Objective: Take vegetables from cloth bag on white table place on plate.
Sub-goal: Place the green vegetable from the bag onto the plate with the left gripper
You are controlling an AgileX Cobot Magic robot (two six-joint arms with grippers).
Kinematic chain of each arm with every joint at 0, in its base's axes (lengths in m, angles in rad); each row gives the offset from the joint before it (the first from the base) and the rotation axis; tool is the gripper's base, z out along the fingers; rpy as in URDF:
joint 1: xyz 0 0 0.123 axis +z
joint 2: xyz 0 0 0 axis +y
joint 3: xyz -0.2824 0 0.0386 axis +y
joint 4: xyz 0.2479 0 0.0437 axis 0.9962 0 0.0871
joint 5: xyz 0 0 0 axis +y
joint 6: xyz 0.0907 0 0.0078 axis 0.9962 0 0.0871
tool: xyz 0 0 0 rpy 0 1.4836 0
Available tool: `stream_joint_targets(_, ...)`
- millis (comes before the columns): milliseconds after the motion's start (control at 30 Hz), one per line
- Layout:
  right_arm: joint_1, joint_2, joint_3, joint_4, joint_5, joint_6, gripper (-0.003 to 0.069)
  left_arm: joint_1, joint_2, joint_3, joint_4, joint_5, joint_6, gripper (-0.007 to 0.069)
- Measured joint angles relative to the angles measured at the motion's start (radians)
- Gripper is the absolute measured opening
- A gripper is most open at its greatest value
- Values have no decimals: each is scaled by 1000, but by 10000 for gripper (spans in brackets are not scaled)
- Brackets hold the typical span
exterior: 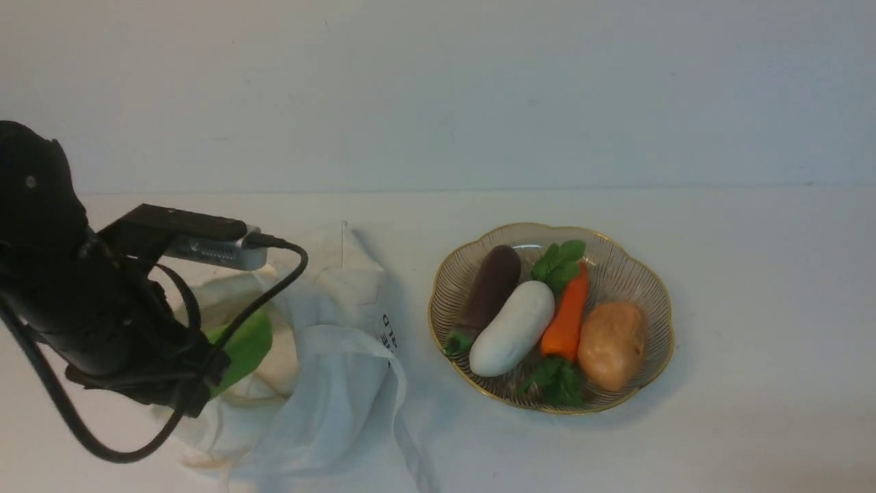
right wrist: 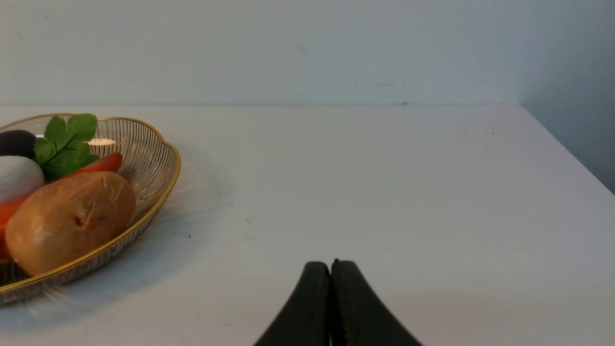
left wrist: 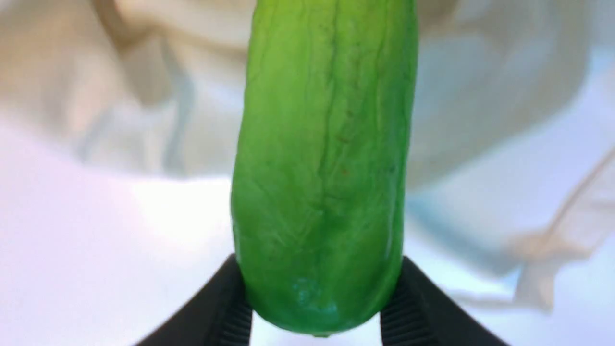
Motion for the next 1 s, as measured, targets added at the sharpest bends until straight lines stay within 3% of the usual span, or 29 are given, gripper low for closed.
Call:
stream_joint_targets(300,0,0,0,0,0,0,-10,-22,-265,24,-57,67,6,310)
stream_joint_targets(533,0,0,0,0,0,0,-10,-200,-320,24,-202,8,52,310)
stream_joint_targets(567,0,0,0,0,0,0,-10,-279,-297,24,-211,-42,52,310)
stream_joint_targets(733,0,0,0,0,0,0,-10,-471,-135,-25,-216,-185,32,310)
stream_joint_targets(833,0,0,0,0,0,0,-10,-533,3,-109,-223,-261,29,310)
stream_joint_targets(1000,0,0,0,0,0,0,-10,-553,221,-262,-235,-336,24,310)
